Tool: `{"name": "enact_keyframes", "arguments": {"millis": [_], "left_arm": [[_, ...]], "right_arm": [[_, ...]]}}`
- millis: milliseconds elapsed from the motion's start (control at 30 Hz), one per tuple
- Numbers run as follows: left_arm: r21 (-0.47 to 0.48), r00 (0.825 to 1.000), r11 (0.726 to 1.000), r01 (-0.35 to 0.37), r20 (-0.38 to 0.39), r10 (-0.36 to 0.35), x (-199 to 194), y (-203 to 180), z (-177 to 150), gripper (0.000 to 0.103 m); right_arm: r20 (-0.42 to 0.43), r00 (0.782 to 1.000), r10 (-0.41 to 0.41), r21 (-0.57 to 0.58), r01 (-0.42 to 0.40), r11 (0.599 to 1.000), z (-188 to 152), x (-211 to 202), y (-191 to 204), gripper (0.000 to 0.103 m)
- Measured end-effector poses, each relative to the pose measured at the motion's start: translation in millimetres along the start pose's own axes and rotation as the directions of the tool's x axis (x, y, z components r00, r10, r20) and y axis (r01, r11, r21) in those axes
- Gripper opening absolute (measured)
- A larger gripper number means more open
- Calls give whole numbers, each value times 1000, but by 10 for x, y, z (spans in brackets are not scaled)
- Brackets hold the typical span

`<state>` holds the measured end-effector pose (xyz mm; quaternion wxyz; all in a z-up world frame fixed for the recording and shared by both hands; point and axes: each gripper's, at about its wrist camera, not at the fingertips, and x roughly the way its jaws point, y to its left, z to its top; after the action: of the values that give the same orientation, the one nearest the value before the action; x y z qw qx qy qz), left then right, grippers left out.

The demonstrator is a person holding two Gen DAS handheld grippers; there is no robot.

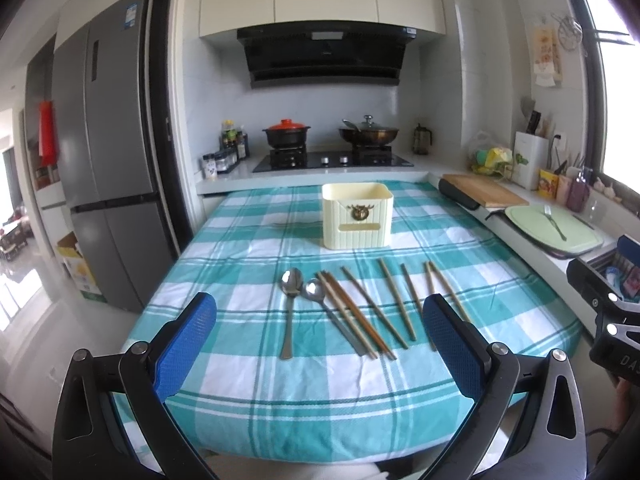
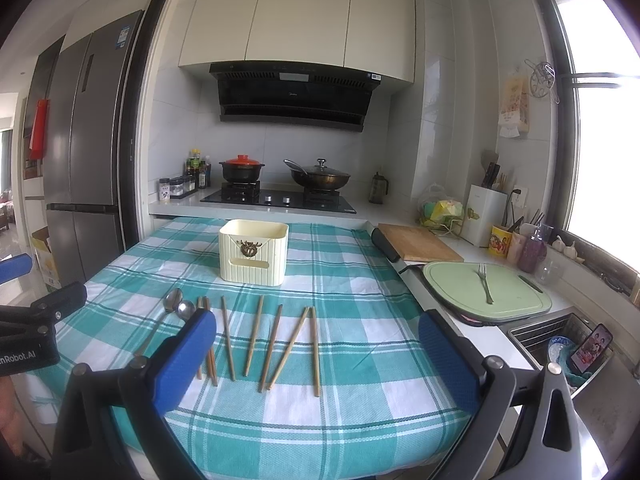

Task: Organize utensils

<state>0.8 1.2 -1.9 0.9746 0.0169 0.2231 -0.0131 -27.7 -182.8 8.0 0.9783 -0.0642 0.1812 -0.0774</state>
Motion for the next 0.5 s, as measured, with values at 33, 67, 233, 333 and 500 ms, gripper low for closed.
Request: {"name": "enact_keyframes", "arguments": {"millis": [33,67,233,333,500], "left_arm": [[-2,1000,1000,-1,-3,1,6,4,2,103],[-5,1000,1000,-1,-6,1,12,9,1,103],[-20,1000,1000,-6,-13,5,32,40,-7,103],[-23,1000,1000,-8,-16,7,41,40,-12,103],[-20,1000,1000,-7,-26,6,58,39,-12,103]], "right_arm": [[1,1000,-1,0,1,1000,2,-1,2,103],[1,1000,-2,0,2,1000,4,-1,0,103],[0,1000,-2,-1,2,1000,13,0,-1,103],[0,1000,-1,0,1,1000,19,1,-4,103],[-2,1000,1,-1,-1,1000,46,-14,-19,103]]}}
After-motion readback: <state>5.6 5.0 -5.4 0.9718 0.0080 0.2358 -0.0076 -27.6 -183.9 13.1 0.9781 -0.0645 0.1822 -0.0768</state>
